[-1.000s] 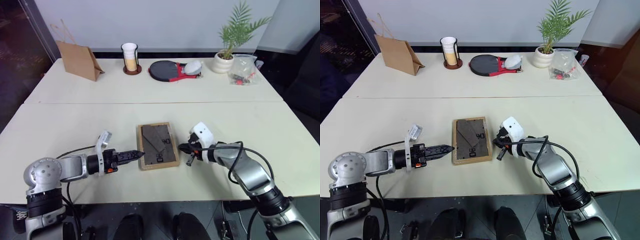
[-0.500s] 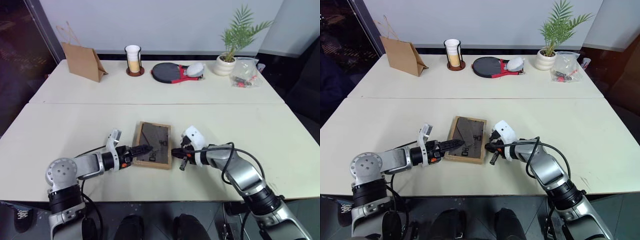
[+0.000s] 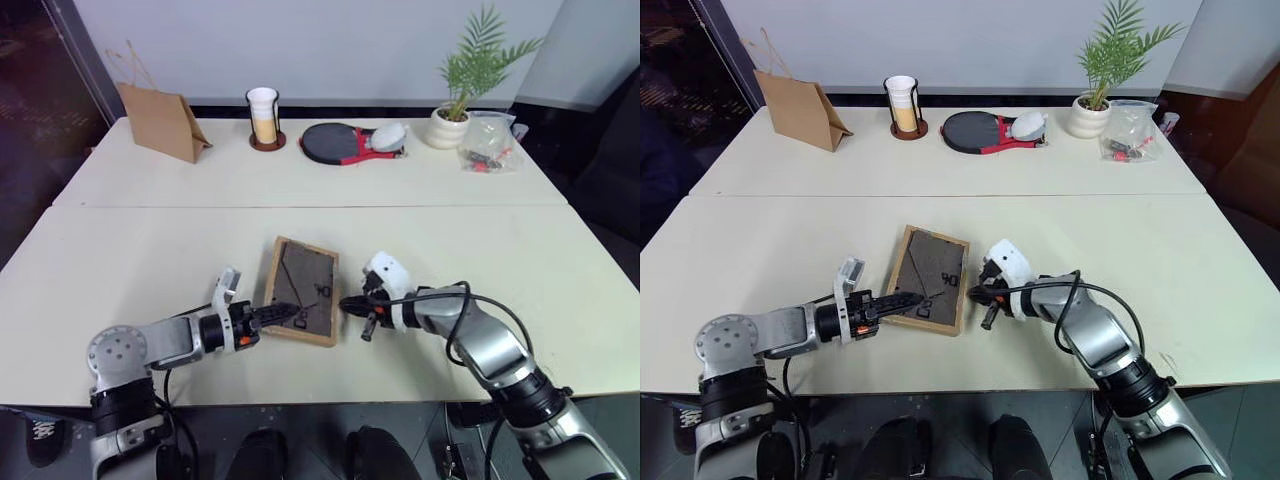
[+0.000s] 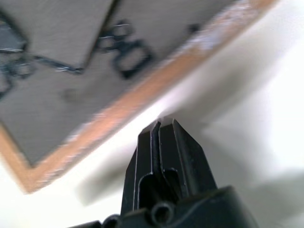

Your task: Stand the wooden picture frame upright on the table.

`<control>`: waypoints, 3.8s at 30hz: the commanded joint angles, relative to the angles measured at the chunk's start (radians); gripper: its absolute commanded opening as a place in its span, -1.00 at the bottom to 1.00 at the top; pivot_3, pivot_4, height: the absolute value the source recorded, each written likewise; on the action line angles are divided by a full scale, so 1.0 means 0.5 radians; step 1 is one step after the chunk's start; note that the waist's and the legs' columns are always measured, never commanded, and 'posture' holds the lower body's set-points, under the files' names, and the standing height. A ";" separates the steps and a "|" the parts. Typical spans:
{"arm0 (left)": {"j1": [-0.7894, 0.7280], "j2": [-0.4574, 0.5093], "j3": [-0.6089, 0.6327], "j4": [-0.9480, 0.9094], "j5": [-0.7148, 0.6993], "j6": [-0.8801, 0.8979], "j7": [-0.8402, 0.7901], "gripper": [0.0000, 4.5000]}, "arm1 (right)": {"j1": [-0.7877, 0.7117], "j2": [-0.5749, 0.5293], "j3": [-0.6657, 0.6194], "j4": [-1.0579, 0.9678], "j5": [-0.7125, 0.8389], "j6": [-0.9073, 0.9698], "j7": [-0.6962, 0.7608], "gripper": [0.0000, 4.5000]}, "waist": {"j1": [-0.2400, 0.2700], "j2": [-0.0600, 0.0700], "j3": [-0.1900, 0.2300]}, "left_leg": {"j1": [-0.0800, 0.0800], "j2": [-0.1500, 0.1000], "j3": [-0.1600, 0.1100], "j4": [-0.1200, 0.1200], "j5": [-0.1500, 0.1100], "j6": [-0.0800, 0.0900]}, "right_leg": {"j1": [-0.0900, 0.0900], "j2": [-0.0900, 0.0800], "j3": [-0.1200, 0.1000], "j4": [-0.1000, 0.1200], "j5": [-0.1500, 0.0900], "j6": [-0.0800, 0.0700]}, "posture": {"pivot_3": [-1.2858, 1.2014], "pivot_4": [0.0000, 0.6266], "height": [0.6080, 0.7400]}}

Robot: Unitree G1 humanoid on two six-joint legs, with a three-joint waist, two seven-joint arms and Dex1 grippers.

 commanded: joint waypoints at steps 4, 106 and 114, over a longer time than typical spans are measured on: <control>0.020 0.050 -0.013 -0.123 -0.336 -0.096 -0.031 -0.54 | -0.329 -0.088 -0.362 -0.090 0.201 0.053 0.064 -1.00 | -0.002 0.000 0.000 | 0.000 0.000 0.001 0.000 0.000 0.000 | 0.000 -0.007 0.000 0.000 0.000 -0.001 | 0.03 -0.52 1.00; 0.233 0.456 -0.610 -0.355 -0.921 -0.995 -0.026 -0.54 | -0.836 -0.089 0.330 1.300 -1.972 -3.099 -1.739 -0.45 | -0.009 0.000 0.003 | -0.016 -0.002 0.010 -0.021 0.013 -0.021 | -0.027 -0.006 0.005 -0.006 0.001 0.002 | 0.03 -0.52 1.00; 0.336 0.826 -0.525 -0.533 -0.441 -1.055 -0.421 0.98 | -0.851 -0.098 0.220 1.343 -1.352 -3.098 -1.231 -0.45 | -0.015 -0.001 0.004 | -0.005 -0.002 0.010 -0.024 0.010 -0.015 | -0.017 -0.002 0.006 -0.007 0.000 0.001 | 0.03 -0.52 1.00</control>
